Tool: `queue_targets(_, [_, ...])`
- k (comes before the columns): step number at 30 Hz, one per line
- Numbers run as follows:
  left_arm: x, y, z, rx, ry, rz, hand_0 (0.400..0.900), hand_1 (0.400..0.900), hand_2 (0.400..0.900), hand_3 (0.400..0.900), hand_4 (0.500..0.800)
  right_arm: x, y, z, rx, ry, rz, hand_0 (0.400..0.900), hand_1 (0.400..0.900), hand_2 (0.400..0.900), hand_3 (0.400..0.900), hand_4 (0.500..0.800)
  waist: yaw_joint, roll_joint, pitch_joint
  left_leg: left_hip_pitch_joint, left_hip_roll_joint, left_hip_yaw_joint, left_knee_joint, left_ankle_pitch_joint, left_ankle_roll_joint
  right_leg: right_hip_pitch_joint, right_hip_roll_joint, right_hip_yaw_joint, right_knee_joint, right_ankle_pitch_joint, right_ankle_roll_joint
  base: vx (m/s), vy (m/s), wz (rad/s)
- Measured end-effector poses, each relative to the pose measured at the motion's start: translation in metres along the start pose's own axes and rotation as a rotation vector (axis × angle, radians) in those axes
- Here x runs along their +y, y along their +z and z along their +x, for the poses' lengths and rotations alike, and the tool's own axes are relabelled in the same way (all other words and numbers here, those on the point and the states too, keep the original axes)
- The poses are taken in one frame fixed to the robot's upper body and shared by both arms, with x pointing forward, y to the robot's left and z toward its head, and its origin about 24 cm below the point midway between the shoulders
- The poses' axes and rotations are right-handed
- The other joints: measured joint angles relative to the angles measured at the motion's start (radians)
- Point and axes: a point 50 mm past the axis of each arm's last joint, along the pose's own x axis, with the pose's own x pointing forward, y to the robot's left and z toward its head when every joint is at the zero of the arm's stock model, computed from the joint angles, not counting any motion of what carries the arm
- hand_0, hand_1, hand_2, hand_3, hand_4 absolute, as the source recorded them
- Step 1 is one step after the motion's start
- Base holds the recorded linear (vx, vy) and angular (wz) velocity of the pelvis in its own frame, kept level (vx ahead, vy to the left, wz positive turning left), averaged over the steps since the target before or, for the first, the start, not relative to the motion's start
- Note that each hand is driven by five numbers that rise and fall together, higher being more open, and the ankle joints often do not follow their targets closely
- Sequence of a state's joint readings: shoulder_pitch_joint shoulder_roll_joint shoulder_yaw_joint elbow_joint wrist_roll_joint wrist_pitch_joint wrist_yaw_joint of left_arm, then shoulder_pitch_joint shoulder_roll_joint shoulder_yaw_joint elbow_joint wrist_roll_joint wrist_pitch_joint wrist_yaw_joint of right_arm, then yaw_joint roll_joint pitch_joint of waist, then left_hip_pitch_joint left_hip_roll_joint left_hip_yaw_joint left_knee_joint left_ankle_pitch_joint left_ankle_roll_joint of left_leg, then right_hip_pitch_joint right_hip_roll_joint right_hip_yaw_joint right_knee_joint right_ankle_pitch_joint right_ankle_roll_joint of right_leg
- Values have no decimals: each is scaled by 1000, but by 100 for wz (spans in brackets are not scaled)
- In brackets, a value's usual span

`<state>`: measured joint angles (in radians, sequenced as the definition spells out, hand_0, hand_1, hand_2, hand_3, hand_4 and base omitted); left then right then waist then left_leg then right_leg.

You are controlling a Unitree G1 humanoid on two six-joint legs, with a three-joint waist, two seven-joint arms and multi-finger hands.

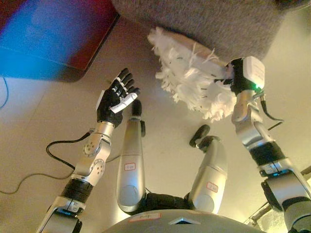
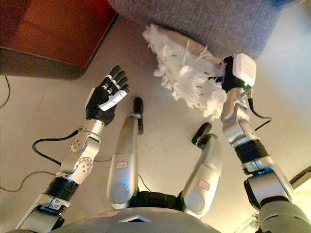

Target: Pick up the pillow and put it on the sofa.

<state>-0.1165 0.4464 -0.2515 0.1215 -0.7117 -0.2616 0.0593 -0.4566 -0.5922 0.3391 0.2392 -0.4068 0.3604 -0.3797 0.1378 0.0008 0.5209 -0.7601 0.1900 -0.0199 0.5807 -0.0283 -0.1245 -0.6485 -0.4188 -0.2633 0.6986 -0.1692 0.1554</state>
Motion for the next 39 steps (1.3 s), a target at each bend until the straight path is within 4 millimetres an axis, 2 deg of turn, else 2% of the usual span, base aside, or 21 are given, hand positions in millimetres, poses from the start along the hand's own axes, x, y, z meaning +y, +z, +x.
queue_targets(4, [4, 6, 4, -33, 72, -3, 900, 900, 900, 900, 800, -2, -2, -15, -52, -16, 33, 400, 400, 400, 400, 500, -6, -24, -3, 191, 18, 49, -158, 43, -7, 167, 32, -25, -141, 39, 3, 67, 40, -7])
queue_targets(7, [7, 7, 4, -45, 115, 11, 900, 900, 900, 900, 800, -6, -4, -28, -103, -32, 57, 400, 400, 400, 400, 500, -31, -33, -9, 300, 21, 65, -260, 74, -12, 278, 55, -53, -242, 71, 9, 78, 112, -18])
queue_targets(11, [12, 2, -1, -11, 174, 14, 900, 900, 900, 900, 800, -11, -8, -45, -147, -41, 101, 400, 400, 400, 400, 500, -52, -39, -14, 495, 20, 118, -405, 106, -16, 480, 90, -75, -449, 157, 22, 119, 162, -18])
queue_targets(14, [20, 1, -6, -10, 221, 3, 900, 900, 900, 900, 800, -15, -9, -59, -190, -47, 132, 400, 400, 400, 400, 500, -60, -66, -96, 560, 13, 154, -472, 116, -22, 545, 102, -74, -557, 198, 33, 161, 145, -12])
queue_targets(16, [21, 3, -4, -12, 234, -1, 900, 900, 900, 900, 800, -23, -8, -60, -215, -65, 150, 400, 400, 400, 400, 500, -63, -76, -115, 622, 10, 167, -505, 119, -23, 603, 107, -78, -598, 216, 31, 129, 79, -5])
queue_targets(18, [23, -2, -9, 11, 244, 21, 900, 900, 900, 900, 800, -26, -10, -62, -225, -58, 165, 400, 400, 400, 400, 500, -69, -81, -181, 645, 4, 173, -536, 121, -26, 625, 108, -80, -629, 217, 33, 129, 51, -1])
queue_targets(22, [30, -12, -21, 73, 267, 38, 900, 900, 900, 900, 800, -29, -13, -60, -221, 28, 210, 400, 400, 400, 400, 500, -76, -82, -276, 725, -5, 189, -597, 128, -29, 690, 108, -96, -665, 220, 37, 136, 15, 3])
queue_targets(26, [38, -21, -34, 139, 272, 40, 900, 900, 900, 900, 800, -30, -20, -60, -211, 127, 207, 400, 400, 400, 400, 500, -74, -84, -337, 760, -9, 192, -621, 129, -31, 722, 110, -106, -681, 220, 37, 114, -34, 14])
queue_targets(29, [45, -25, -42, 183, 269, 44, 900, 900, 900, 900, 800, -28, -27, -60, -190, 174, 202, 400, 400, 400, 400, 500, -56, -86, -351, 768, -10, 185, -622, 131, -33, 746, 112, -127, -696, 221, 40, 173, -94, 30])
queue_targets(31, [46, -27, -49, 209, 248, 39, 900, 900, 900, 900, 800, -24, -38, -58, -144, 200, 177, 400, 400, 400, 400, 500, -39, -94, -361, 767, -9, 165, -624, 134, -34, 766, 116, -148, -710, 221, 41, 151, -122, 28])
queue_targets(34, [48, -28, -57, 245, 212, 47, 900, 900, 900, 900, 800, -15, -62, -55, -29, 233, 148, 400, 400, 400, 400, 500, 8, -113, -373, 753, -3, 133, -629, 142, -37, 781, 130, -179, -726, 222, 43, 137, -153, 28])
queue_targets(37, [55, -25, -63, 285, 178, 77, 900, 900, 900, 900, 800, -4, -86, -39, 128, 250, 139, 400, 400, 400, 400, 500, 64, -131, -378, 737, 4, 103, -628, 154, -46, 790, 143, -212, -734, 223, 44, 128, -161, 25])
queue_targets(39, [61, -21, -64, 298, 155, 102, 900, 900, 900, 900, 800, -4, -100, -24, 225, 247, 126, 400, 400, 400, 400, 500, 101, -139, -375, 730, 11, 80, -628, 161, -50, 803, 155, -234, -743, 224, 44, 110, -125, 26])
